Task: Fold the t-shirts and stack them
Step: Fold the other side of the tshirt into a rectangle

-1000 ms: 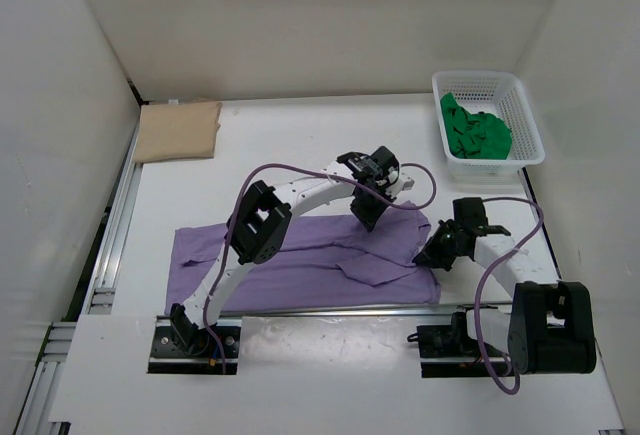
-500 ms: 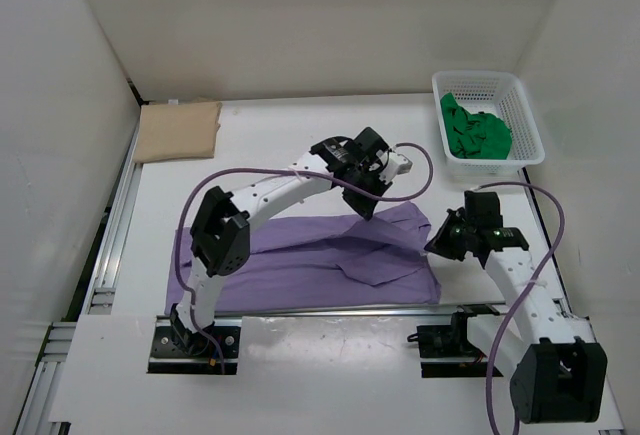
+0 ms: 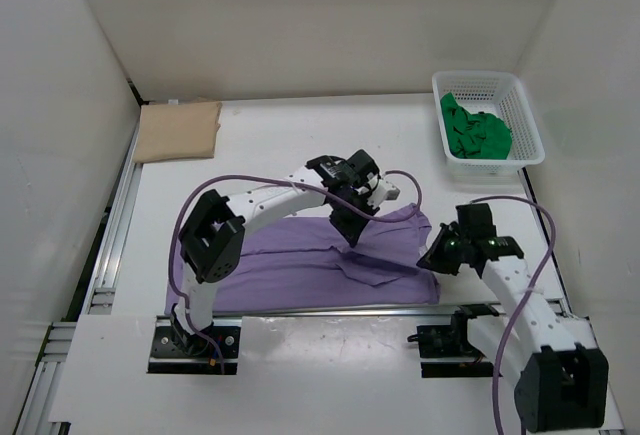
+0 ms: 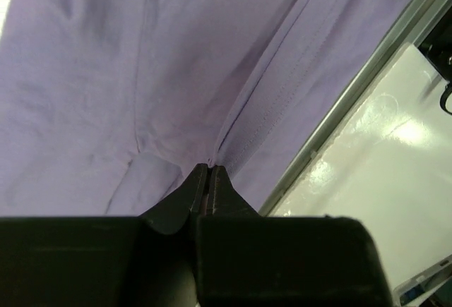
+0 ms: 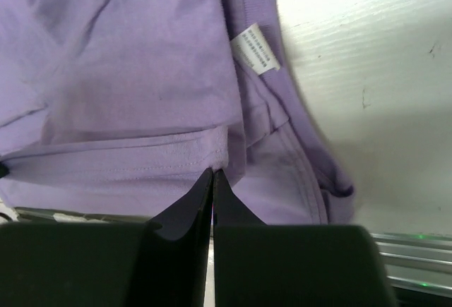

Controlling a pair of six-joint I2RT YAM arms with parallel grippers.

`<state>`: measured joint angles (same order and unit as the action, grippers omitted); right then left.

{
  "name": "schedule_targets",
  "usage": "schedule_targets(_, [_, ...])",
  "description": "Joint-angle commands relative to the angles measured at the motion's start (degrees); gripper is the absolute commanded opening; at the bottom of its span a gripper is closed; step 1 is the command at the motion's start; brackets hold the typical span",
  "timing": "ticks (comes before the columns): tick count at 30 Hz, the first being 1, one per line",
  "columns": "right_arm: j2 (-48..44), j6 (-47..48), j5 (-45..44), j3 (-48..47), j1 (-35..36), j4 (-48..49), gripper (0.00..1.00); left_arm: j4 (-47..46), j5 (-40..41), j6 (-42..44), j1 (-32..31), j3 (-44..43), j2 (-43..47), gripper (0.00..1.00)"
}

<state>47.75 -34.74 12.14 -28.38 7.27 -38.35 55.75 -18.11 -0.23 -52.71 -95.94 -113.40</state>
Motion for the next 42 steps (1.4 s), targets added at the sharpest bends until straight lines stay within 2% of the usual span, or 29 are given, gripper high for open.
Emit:
schedule_targets(1, [5.84,0.98,-1.15,-4.11,0.03,3.71,0.00,-2.56,-0.52,0.23,0.76,0.40,0.29,0.10])
schedule_targets(11, [28.25,5.47,-3.35,-17.14,0.03,10.48,0.00,-7.67,8.35,0.23,2.17,0.40,-1.73,0.15])
schedule_targets(14, [31.87,6.00,-5.19,-19.08,0.03,11.01,0.00,-8.72,13.00,0.23,2.17,-0.12,-2.35,0.16])
schedule_targets(18, [33.90,5.48,-7.04,-20.40,0.55,13.38,0.00,-9.96,18.98,0.23,2.70,1.10,-3.40,0.16])
schedule_targets(21, [34.52,5.47,-8.27,-21.62,0.55,14.09,0.00,-10.48,20.66,0.23,2.70,1.11,-3.40,0.10])
schedule_targets(23, [35.05,4.95,-8.27,-21.63,0.55,15.66,0.00,-10.48,21.61,0.23,2.70,1.11,-3.40,0.10])
schedule_targets(26, [34.52,3.81,-9.41,-20.49,0.55,16.98,0.00,-10.48,21.62,0.23,2.70,1.11,-3.40,0.10])
schedule_targets(30, [36.36,3.80,-9.94,-21.01,0.55,16.99,0.00,-10.48,16.27,0.23,2.18,1.63,-4.80,0.12])
schedule_targets(32, [38.21,4.41,-9.94,-21.80,0.55,15.33,0.11,-10.48,14.95,0.23,2.17,1.63,-4.81,0.30])
schedule_targets(33, [38.21,4.94,-9.94,-23.02,0.55,14.71,0.19,-10.48,14.34,0.23,2.17,1.63,-5.42,0.42])
schedule_targets(34, [38.91,4.95,-10.47,-23.56,1.16,14.18,0.34,-10.48,14.33,0.23,2.17,1.63,-5.42,0.51])
schedule_targets(35, [38.91,5.47,-10.99,-24.08,1.78,13.31,0.39,-10.48,16.16,0.23,2.17,2.16,-5.42,0.56])
schedule_targets(37, [36.99,6.08,-11.61,-24.79,3.09,12.78,0.48,-9.96,18.80,0.23,2.17,2.16,-5.42,0.58])
schedule_targets(42, [31.63,6.62,-15.04,-26.20,6.09,8.47,0.48,-8.72,25.91,0.23,2.70,2.69,-1.21,0.59])
